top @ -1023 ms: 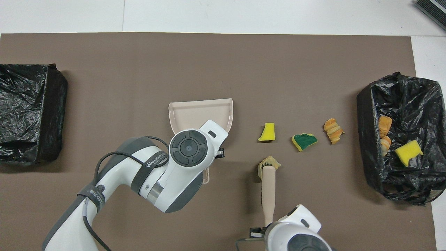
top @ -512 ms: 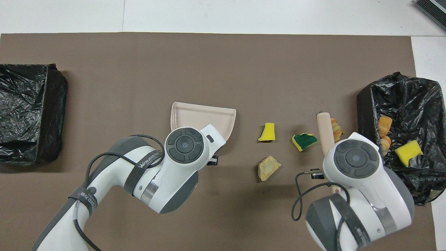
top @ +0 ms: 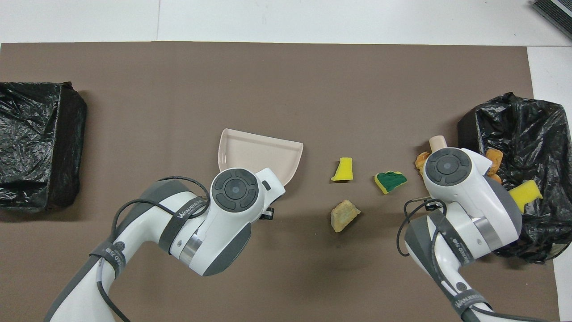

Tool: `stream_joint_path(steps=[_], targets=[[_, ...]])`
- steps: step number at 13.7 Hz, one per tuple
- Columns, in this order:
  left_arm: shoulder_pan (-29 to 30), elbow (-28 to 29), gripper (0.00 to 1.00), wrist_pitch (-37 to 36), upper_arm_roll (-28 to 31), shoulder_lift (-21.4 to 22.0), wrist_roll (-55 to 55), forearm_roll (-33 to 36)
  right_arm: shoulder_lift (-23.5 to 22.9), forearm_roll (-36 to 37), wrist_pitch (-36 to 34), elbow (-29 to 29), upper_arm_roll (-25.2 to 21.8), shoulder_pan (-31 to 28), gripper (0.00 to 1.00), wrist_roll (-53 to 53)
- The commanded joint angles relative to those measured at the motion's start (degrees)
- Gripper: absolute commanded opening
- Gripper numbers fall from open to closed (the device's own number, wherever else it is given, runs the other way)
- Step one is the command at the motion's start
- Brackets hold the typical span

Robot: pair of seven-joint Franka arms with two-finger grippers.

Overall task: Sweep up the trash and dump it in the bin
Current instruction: 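Sweep the sponges and bread toward the dustpan with the right gripper's brush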

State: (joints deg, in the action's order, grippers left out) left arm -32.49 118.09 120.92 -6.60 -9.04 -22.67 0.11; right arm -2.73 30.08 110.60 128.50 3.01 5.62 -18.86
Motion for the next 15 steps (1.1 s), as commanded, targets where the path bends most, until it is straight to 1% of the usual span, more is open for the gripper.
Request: stream_joint_path(steps=[1,3,4,5,6,7,9,11,12,13,15], targets=[[0.49,0.48,0.0,-0.51,0.44,2.01,4.19,0.67,-0.17,-0.36,-0.29,-0.27,1.12,0.17,0.0,-1.45],[0.93,0.21,0.0,-1.3,1.23,3.49,12.35,1.03,-0.17,-7.71,-0.21,-0.27,1.12,2.02,0.0,-1.53],[1.28,0.21,0.0,-2.78,1.23,4.37,15.0,1.29,-0.08,-10.19,-0.29,-0.18,1.03,2.64,0.0,-1.53],[1.29,0.47,0.0,-3.84,1.23,5.16,18.33,4.34,-0.08,-11.95,-0.29,-0.18,1.12,3.16,0.0,-1.45],[0.5,1.35,0.0,-4.38,0.97,6.3,22.54,9.33,0.09,-13.71,-0.38,0.08,1.12,4.13,0.0,-1.45],[-0.46,3.1,0.0,-5.43,0.88,7.79,24.59,12.51,0.35,-16.25,-0.29,0.34,1.03,5.35,0.0,-1.45],[-2.66,6.26,0.0,-6.05,0.88,10.26,26.53,16.21,0.01,-21.61,0.23,0.34,1.12,6.15,0.0,-1.79],[-3.2,6.45,0.0,-9.02,0.88,10.45,33.97,17.38,-2.09,-23.13,0.94,-0.35,1.12,10.27,0.0,-8.0],[-3.2,6.37,0.0,-9.3,0.88,10.45,37.06,17.46,-2.63,-23.92,1.02,-0.53,1.12,10.72,0.0,-9.87],[-3.28,6.45,0.0,-9.65,0.88,10.45,41.18,17.47,-2.72,-25.58,0.85,-0.62,1.12,11.08,0.0,-9.88],[-3.63,6.45,0.0,-11.14,0.71,9.92,48.22,17.55,-2.46,-26.55,-0.9,-0.62,1.21,11.52,0.0,-9.8]])
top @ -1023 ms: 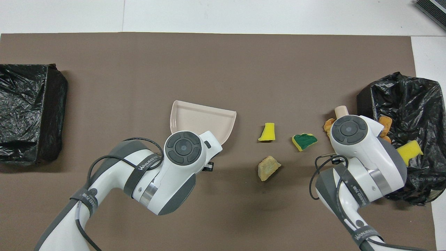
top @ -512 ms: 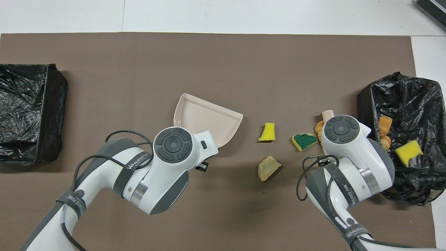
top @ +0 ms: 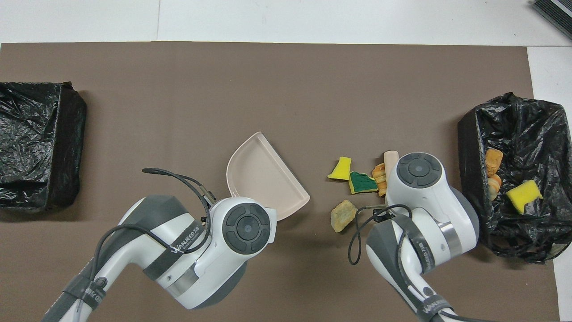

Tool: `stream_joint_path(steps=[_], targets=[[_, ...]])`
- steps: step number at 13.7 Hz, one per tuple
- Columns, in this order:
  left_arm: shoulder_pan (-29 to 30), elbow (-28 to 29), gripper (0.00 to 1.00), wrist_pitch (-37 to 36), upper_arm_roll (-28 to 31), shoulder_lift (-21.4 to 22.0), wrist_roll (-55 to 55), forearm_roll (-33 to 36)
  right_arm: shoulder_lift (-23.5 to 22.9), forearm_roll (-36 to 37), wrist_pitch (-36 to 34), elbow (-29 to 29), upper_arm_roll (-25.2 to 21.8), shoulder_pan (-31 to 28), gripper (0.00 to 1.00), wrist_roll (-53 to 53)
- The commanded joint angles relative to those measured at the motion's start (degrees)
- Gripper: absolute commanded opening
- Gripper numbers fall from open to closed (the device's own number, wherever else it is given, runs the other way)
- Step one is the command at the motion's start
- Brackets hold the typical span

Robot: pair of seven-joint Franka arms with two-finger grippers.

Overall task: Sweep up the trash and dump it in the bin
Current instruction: 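Sweep the sponges and bread toward the dustpan with the right gripper's brush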

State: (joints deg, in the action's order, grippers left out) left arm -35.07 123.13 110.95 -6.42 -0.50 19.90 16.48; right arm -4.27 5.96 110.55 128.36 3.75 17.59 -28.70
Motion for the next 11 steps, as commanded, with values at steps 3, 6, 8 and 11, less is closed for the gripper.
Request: stream_joint_path(steps=[3,6,8,11], targets=[[-0.88,1.06,0.0,2.49,0.54,-0.73,11.46,1.02,-1.7,-6.3,-1.12,-0.48,0.47,3.05,0.0,0.05],[-0.61,-0.26,0.0,6.38,0.62,-3.54,13.41,0.93,-2.58,-10.96,-0.51,-2.14,0.47,4.81,0.0,4.33],[-0.52,-1.23,0.0,7.26,0.62,-4.69,13.59,0.84,-2.5,-16.92,1.59,-2.24,0.47,6.83,0.0,6.03],[-0.7,-1.14,0.0,6.74,0.62,-4.6,13.5,0.84,-2.59,-21.92,2.04,-2.06,0.47,11.24,0.0,10.83]])
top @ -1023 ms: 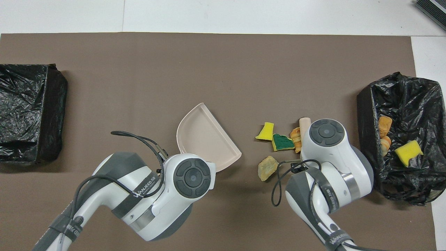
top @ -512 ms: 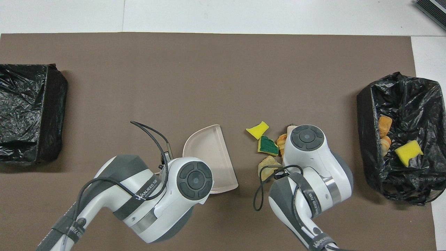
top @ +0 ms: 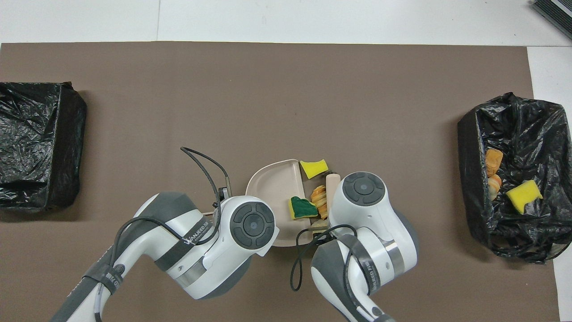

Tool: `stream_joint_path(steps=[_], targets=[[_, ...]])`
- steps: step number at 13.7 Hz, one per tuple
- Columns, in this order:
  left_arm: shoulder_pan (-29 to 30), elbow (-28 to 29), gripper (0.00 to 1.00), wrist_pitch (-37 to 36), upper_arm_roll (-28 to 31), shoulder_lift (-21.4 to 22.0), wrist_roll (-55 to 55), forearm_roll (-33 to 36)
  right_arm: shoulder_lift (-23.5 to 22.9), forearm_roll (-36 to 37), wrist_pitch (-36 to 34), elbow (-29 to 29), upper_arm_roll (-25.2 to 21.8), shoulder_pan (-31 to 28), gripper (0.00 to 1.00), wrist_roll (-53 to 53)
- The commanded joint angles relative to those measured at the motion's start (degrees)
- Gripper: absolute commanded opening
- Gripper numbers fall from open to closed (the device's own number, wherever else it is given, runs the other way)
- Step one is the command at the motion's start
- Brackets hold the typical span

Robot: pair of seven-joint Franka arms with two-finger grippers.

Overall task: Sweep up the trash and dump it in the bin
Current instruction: 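Sweep the sponges and bread toward the dustpan with the right gripper's brush, then brush the remaining bread pieces into the dustpan with the right gripper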

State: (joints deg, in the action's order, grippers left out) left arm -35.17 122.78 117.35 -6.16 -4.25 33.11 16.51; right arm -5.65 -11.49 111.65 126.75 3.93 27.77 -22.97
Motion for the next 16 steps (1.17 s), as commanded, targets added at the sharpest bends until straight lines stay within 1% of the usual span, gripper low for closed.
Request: stream_joint_path(steps=[1,2,4,5,7,9,10,12,13,14,15,16], targets=[[-0.61,-0.79,0.0,0.16,0.36,-0.76,0.29,0.9,-1.21,-8.08,0.85,-0.54,0.29,1.06,0.0,8.61],[-0.61,-0.62,0.0,0.07,0.36,-0.68,0.29,0.9,-1.21,-9.42,0.85,-0.63,0.29,1.14,0.0,12.3],[-0.61,-0.53,0.0,0.16,0.36,-0.68,0.29,0.81,-1.21,-9.69,0.85,-1.07,0.29,1.15,0.0,20.82],[-0.52,-0.44,0.0,0.34,0.36,-0.59,0.11,0.81,-0.77,-9.78,-0.28,-1.85,0.21,0.45,0.0,24.17],[0.01,-0.18,0.0,0.51,0.36,-0.59,0.02,0.81,0.46,-9.61,-5.79,-3.61,-0.41,-2.35,0.0,24.56],[0.18,0.0,0.0,0.6,0.36,-0.5,-0.06,0.81,0.46,-7.77,-13.0,-7.99,-0.67,-6.48,0.0,21.58],[0.27,0.0,0.0,0.69,0.36,-0.5,-0.24,0.81,0.46,-5.76,-15.21,-10.1,-0.59,-8.24,0.0,20.7],[0.27,0.0,0.0,0.69,0.36,-0.59,-0.24,0.81,0.46,-1.46,-18.9,-12.84,-0.67,-9.31,0.0,18.15],[0.27,0.09,0.0,0.43,0.36,-0.5,-0.07,0.81,0.72,1.52,-20.92,-12.76,-0.67,-9.92,0.0,15.88],[0.27,0.09,0.0,0.42,0.36,-0.5,-0.06,0.81,1.77,2.51,-21.55,-11.37,-0.59,-11.23,0.0,14.29],[0.27,0.09,0.0,0.42,0.36,-0.5,-0.15,0.81,3.17,2.7,-21.04,-8.22,-0.41,-12.47,0.0,12.7],[0.27,0.09,0.0,0.34,0.36,-0.5,-0.15,0.81,4.93,2.7,-18.51,-4.97,-0.24,-12.83,0.0,10.95]])
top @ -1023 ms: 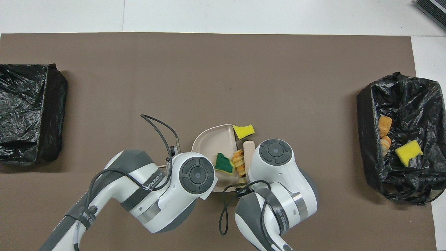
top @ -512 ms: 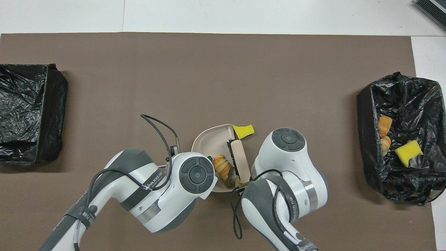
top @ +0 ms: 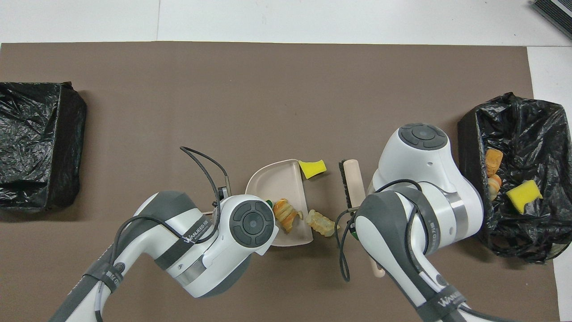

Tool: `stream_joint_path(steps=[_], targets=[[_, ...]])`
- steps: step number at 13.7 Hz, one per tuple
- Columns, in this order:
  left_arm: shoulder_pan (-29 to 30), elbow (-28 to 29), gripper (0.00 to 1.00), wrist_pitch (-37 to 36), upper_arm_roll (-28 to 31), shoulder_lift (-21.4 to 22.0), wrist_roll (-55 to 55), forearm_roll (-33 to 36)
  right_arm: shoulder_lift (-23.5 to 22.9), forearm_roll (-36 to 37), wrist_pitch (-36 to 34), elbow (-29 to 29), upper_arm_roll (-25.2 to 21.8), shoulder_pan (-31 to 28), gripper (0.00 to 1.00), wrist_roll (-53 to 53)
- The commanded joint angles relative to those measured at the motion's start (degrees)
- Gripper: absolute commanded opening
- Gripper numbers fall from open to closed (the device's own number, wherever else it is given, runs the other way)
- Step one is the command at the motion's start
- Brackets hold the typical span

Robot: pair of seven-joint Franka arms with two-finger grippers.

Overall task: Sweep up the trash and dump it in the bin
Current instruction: 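Brush the remaining bread pieces into the dustpan with the right gripper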

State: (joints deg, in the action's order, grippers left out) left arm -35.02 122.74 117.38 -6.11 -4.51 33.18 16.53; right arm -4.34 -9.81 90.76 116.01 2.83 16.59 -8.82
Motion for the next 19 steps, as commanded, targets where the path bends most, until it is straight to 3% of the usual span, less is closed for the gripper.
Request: stream_joint_path(steps=[1,4,7,10,13,15,19], targets=[[0.13,0.13,0.0,0.13,0.31,-0.15,-0.04,0.78,3.9,1.11,4.67,7.11,0.86,-1.56,0.0,-3.83],[0.13,0.39,0.0,0.13,0.31,-0.06,-0.13,0.78,1.09,1.37,6.36,7.73,1.12,0.36,0.0,-4.8],[0.13,0.48,0.0,-0.13,0.31,0.02,-0.04,0.78,4.85,-0.81,7.67,15.09,1.12,9.05,0.0,-12.34],[0.13,0.48,0.0,-0.31,0.31,0.02,-0.04,0.78,4.08,-9.94,12.24,16.44,1.12,10.92,0.0,-12.55],[0.21,0.57,0.0,-0.22,0.31,0.02,-0.13,0.78,2.15,-15.83,12.25,11.97,1.21,12.15,0.0,-7.65],[0.3,0.57,0.0,-0.14,0.31,0.02,-0.22,0.78,3.37,-16.73,11.29,11.25,0.78,10.76,0.0,-0.27],[1.27,0.57,0.0,-0.48,0.31,0.02,-0.13,0.78,0.66,-10.17,7.07,4.07,0.6,7.58,0.0,0.73]])
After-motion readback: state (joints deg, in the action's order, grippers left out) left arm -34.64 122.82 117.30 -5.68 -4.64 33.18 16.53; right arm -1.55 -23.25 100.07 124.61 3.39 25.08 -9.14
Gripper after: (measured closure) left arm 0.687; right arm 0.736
